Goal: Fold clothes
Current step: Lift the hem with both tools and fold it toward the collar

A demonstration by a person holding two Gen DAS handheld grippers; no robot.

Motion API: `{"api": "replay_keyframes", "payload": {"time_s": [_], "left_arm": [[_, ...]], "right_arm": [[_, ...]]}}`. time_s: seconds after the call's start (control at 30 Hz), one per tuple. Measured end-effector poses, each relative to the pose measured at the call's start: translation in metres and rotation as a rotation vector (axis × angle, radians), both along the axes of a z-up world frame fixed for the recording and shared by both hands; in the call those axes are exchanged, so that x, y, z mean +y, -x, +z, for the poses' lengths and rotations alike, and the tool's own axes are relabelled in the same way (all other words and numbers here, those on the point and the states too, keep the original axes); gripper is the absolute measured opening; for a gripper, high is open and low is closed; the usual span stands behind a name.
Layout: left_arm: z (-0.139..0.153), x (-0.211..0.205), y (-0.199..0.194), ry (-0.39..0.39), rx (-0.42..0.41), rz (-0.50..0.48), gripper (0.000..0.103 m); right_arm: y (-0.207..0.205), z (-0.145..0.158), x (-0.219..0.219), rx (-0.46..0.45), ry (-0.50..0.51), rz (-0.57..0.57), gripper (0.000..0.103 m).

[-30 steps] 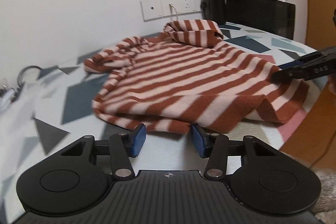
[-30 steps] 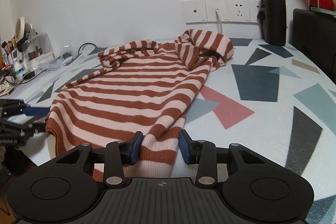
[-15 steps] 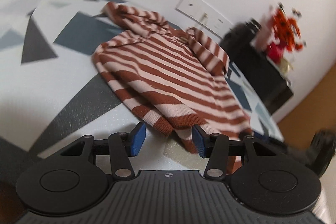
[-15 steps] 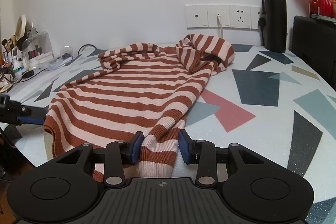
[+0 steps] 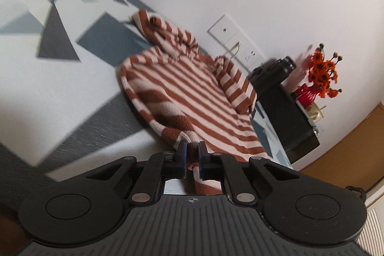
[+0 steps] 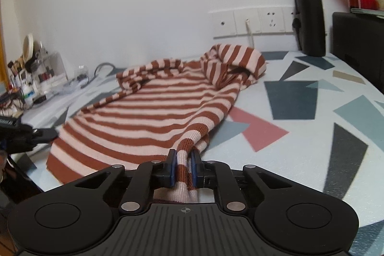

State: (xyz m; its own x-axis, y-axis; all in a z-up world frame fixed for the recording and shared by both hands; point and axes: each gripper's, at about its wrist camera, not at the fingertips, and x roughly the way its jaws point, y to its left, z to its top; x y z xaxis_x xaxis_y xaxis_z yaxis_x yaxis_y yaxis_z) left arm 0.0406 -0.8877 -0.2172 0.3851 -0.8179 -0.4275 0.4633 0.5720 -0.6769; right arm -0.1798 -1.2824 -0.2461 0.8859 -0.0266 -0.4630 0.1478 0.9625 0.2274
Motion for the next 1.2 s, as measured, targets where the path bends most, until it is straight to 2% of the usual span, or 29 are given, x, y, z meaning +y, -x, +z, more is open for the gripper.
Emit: {"api": "replay_keyframes", "payload": {"time_s": [0.13,0.27,0.37,0.43,0.5,0.57,0.67,0.7,0.77,0.8,0.83,0.87,0.97,1.0,1.07,1.1,1.13,1.2], "left_arm": [[0.014,0.033,0.003,-0.002,-0.049,0.026,0.002],[0.009,0.047,0.0,-0.035,-0.031,0.05,0.003],[0.002,0.045,-0.002,-0.076,-0.018,0.045,0.005],[-0.001,0.041,-0.003,-0.085,-0.014,0.03,0.016],[-0.004,0.038,-0.004,-0.094,-0.01,0.016,0.032],[-0.007,0.033,-0.003,-0.08,-0.02,-0.005,0.033],[-0.008,0.025,-0.002,-0.076,-0.035,-0.023,0.031],[-0.009,0.023,-0.003,-0.075,-0.033,-0.031,0.018],[-0.009,0.021,-0.001,-0.071,-0.032,-0.043,0.011],[-0.008,0.021,0.001,-0.065,-0.046,-0.041,0.006],[-0.006,0.023,0.003,-0.06,-0.063,-0.039,0.006],[-0.003,0.027,0.004,-0.051,-0.079,-0.031,0.005],[0.008,0.045,0.005,-0.035,-0.129,0.025,0.004],[0.011,0.051,0.005,-0.032,-0.139,0.041,0.004],[0.015,0.065,0.004,-0.029,-0.147,0.078,0.004],[0.014,0.069,0.003,-0.034,-0.144,0.089,0.004],[0.014,0.074,0.002,-0.039,-0.141,0.1,0.004],[0.009,0.078,0.002,-0.062,-0.128,0.105,0.004]], "right_arm": [[0.011,0.006,-0.005,-0.017,0.01,-0.029,0.01],[0.015,0.001,-0.009,0.013,0.001,-0.04,0.012],[0.022,-0.001,-0.008,0.03,-0.016,-0.041,0.024],[0.029,-0.001,-0.009,0.026,-0.041,-0.046,0.027],[0.037,-0.001,-0.014,0.018,-0.08,-0.054,0.027],[0.048,-0.001,-0.019,0.012,-0.126,-0.061,0.027],[0.058,-0.004,-0.023,0.014,-0.179,-0.053,0.027],[0.06,-0.005,-0.023,0.019,-0.194,-0.049,0.027],[0.061,-0.009,-0.02,0.028,-0.202,-0.036,0.027],[0.06,-0.01,-0.017,0.03,-0.19,-0.031,0.022],[0.06,-0.009,-0.014,0.026,-0.167,-0.031,0.01],[0.061,-0.007,-0.012,0.01,-0.141,-0.042,0.006],[0.069,0.006,-0.011,-0.076,-0.123,-0.086,0.006],[0.073,0.012,-0.011,-0.108,-0.122,-0.097,0.007],[0.08,0.021,-0.01,-0.148,-0.101,-0.117,0.016],[0.083,0.024,-0.01,-0.155,-0.082,-0.125,0.027],[0.084,0.024,-0.01,-0.141,-0.062,-0.118,0.032],[0.085,0.021,-0.009,-0.1,-0.027,-0.112,0.033]]}}
